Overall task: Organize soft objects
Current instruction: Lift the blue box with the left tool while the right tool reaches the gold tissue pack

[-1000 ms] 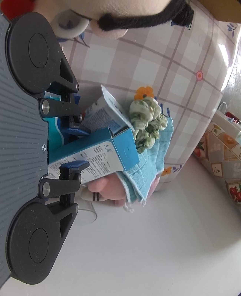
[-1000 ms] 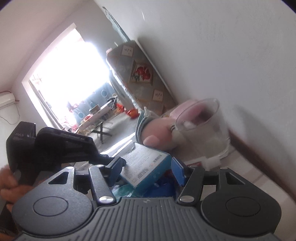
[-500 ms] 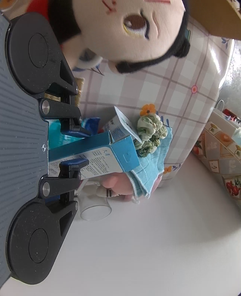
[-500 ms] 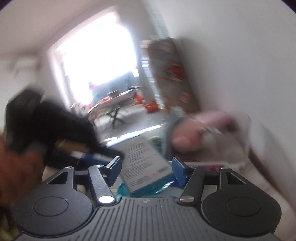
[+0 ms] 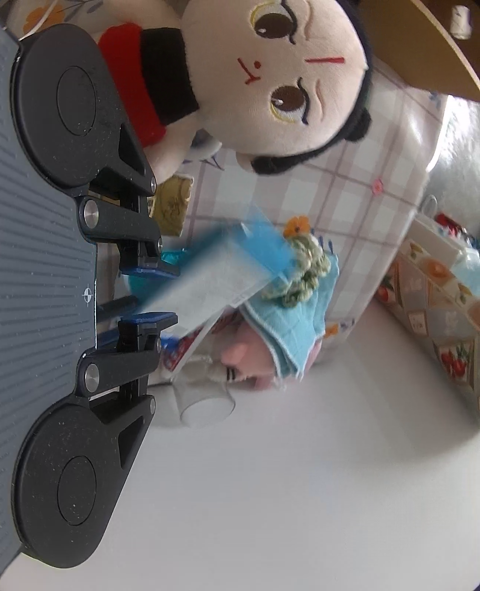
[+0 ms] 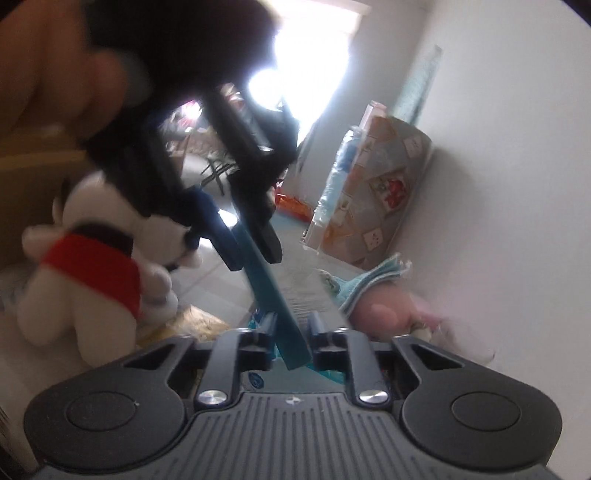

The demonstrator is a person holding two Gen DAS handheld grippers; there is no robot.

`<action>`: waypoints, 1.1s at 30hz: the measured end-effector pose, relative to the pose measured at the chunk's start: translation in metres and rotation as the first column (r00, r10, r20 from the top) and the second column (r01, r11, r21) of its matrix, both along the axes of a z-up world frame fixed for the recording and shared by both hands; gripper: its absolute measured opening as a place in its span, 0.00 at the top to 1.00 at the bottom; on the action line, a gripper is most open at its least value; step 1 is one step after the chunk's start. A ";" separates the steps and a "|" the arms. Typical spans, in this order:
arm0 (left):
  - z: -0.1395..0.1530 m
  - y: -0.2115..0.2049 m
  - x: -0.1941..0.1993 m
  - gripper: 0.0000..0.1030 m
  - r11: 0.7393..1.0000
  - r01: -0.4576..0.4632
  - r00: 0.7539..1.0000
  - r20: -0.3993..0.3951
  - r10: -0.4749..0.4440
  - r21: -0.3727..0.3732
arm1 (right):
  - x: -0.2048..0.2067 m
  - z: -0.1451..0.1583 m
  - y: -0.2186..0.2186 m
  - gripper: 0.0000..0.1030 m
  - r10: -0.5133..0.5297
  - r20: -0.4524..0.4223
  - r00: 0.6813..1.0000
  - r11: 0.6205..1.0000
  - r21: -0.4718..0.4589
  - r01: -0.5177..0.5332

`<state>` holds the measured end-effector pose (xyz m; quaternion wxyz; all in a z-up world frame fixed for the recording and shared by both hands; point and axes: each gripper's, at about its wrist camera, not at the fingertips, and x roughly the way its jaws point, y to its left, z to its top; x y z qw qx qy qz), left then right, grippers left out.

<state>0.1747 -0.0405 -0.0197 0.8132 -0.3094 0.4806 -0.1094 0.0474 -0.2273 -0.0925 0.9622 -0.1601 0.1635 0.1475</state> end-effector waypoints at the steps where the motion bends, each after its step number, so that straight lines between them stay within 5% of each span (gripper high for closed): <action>1: 0.002 0.000 -0.002 0.83 1.000 0.009 1.000 0.008 -0.008 -0.005 | 0.002 0.004 -0.007 0.89 -0.008 -0.025 1.000 0.998 0.054 0.010; 4: 0.002 -0.001 -0.002 0.83 1.000 0.018 1.000 0.014 -0.018 -0.008 | 0.007 0.010 -0.024 0.90 -0.025 -0.075 0.997 0.989 0.142 0.036; 8: -0.002 0.004 -0.003 0.82 1.000 0.009 1.000 -0.006 -0.009 -0.023 | 0.002 0.011 -0.026 0.87 -0.017 -0.067 0.998 0.991 0.128 0.025; 10: -0.001 0.009 -0.006 0.81 1.000 -0.008 1.000 0.003 0.008 -0.015 | -0.006 0.011 -0.019 0.77 0.018 -0.034 0.999 0.998 0.056 -0.016; 12: 0.002 0.016 -0.010 0.79 1.000 -0.023 0.999 0.022 0.023 0.002 | -0.012 0.009 -0.007 0.36 0.046 0.017 0.999 0.997 -0.057 -0.045; 13: 0.004 0.020 -0.011 0.76 1.000 -0.027 0.999 0.029 0.027 0.012 | -0.014 0.008 -0.001 0.29 0.074 0.046 0.996 0.992 -0.101 -0.069; 17: 0.014 0.036 -0.019 0.54 0.997 -0.044 0.996 0.079 0.039 0.061 | -0.010 0.008 0.024 0.27 0.196 0.101 0.975 0.943 -0.291 -0.160; 21: 0.023 0.052 -0.030 0.44 0.988 -0.076 0.988 0.146 0.057 0.131 | 0.010 -0.001 0.042 0.32 0.295 0.080 0.952 0.843 -0.491 -0.220; 26: 0.025 0.069 -0.035 0.34 0.983 -0.086 0.980 0.189 0.054 0.162 | 0.027 -0.019 0.057 0.43 0.401 -0.071 0.913 0.639 -0.693 -0.334; 31: 0.021 0.083 -0.036 0.29 0.988 -0.062 0.979 0.202 0.032 0.143 | 0.046 -0.028 0.076 0.45 0.424 -0.141 0.895 0.531 -0.762 -0.371; 33: 0.020 0.089 -0.038 0.29 0.988 -0.064 0.977 0.211 0.033 0.143 | 0.049 -0.035 0.083 0.55 0.427 -0.177 0.887 0.478 -0.788 -0.387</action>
